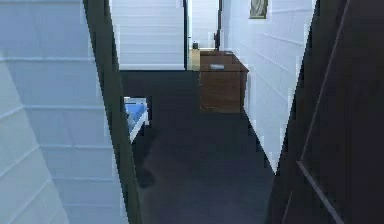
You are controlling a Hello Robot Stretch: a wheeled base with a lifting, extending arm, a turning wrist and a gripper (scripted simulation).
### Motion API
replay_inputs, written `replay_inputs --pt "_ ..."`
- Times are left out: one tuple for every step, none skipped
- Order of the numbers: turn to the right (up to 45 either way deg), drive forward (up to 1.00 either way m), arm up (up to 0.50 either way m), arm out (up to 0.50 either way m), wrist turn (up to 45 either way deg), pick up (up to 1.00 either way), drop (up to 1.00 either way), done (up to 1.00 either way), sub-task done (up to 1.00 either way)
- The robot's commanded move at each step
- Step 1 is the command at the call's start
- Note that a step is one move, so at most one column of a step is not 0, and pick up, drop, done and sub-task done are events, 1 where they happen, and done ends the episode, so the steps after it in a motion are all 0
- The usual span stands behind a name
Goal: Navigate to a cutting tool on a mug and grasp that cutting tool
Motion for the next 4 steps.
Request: replay_inputs --pt "0.0 1.00 0.00 0.00 0.0 0.00 0.00 0.00 0.00" --pt "0.0 0.20 0.00 0.00 0.0 0.00 0.00 0.00 0.00" --pt "-6.0 0.00 0.00 0.00 0.0 0.00 0.00 0.00 0.00" --pt "0.0 1.00 0.00 0.00 0.0 0.00 0.00 0.00 0.00"
